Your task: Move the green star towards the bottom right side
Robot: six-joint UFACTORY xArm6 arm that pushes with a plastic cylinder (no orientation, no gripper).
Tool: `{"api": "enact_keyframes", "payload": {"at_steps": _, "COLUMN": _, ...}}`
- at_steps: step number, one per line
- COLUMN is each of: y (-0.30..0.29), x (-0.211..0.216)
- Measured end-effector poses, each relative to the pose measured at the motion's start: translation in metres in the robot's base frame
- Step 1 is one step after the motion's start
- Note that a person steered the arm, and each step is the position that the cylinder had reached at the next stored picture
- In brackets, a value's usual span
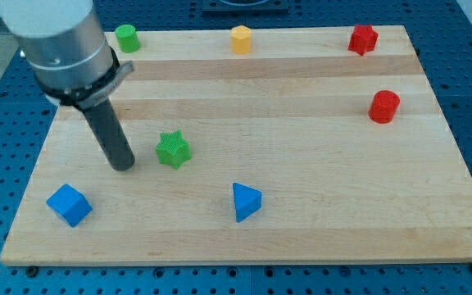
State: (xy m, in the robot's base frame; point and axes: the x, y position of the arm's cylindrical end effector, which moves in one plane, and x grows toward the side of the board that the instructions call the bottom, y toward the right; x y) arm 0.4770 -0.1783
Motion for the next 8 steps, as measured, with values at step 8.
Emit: {"api": "enact_keyframes", "payload": {"at_steps": 8, "y": 0.180, "x": 0.011}}
